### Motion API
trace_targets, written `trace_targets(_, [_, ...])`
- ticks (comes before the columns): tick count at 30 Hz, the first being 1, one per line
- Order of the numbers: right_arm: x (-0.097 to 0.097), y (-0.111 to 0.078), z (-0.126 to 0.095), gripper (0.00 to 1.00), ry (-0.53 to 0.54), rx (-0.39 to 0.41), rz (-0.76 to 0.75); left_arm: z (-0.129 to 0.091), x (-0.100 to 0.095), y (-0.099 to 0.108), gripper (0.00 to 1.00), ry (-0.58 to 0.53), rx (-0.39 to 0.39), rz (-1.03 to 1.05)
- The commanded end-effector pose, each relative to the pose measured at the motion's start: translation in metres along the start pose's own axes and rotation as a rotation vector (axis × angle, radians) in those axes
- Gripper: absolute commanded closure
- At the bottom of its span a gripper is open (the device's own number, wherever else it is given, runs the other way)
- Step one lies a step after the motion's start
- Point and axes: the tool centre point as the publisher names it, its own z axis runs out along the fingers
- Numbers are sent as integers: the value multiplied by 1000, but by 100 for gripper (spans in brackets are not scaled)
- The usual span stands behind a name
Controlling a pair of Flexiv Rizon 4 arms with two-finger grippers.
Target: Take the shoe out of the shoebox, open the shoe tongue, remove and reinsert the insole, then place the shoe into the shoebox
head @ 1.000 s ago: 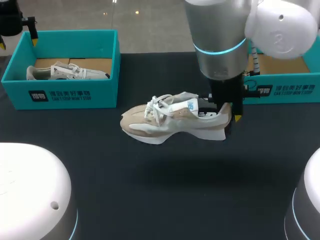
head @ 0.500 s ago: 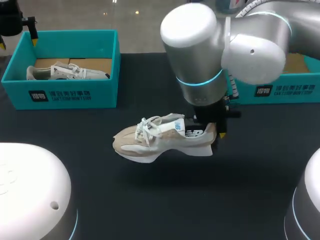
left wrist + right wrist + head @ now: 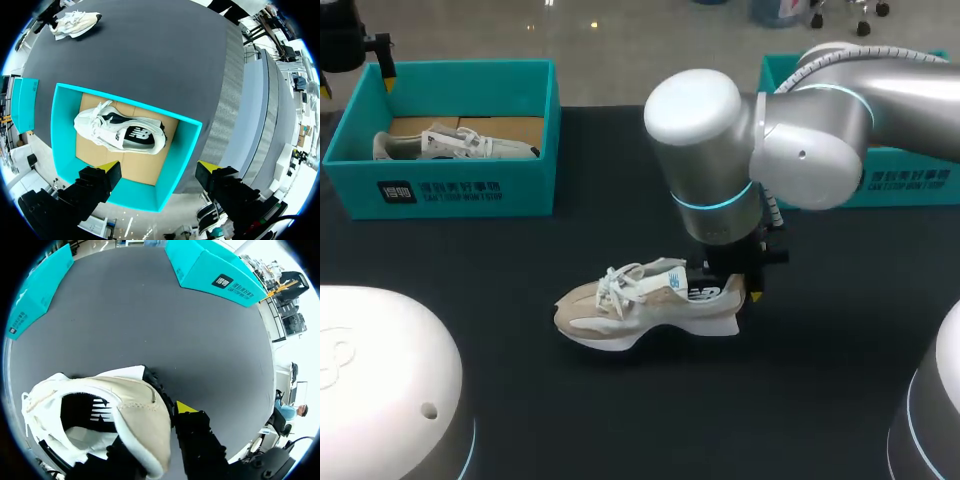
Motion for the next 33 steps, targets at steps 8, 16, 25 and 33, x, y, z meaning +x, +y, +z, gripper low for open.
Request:
trace_targets(8, [19, 1, 29, 100, -32, 25, -7, -1, 0, -1, 0, 1, -2, 0])
trace_targets(16, [17, 1, 31, 80, -31, 35, 2, -1, 0, -1, 0, 1, -2, 0])
trace_targets(25, [0, -5, 4, 6, -13, 27, 15, -1, 0, -1, 0, 1, -2, 0])
trace_targets(33, [-11, -1, -54, 0, 118, -108, -143, -1, 0, -1, 0, 1, -2, 0])
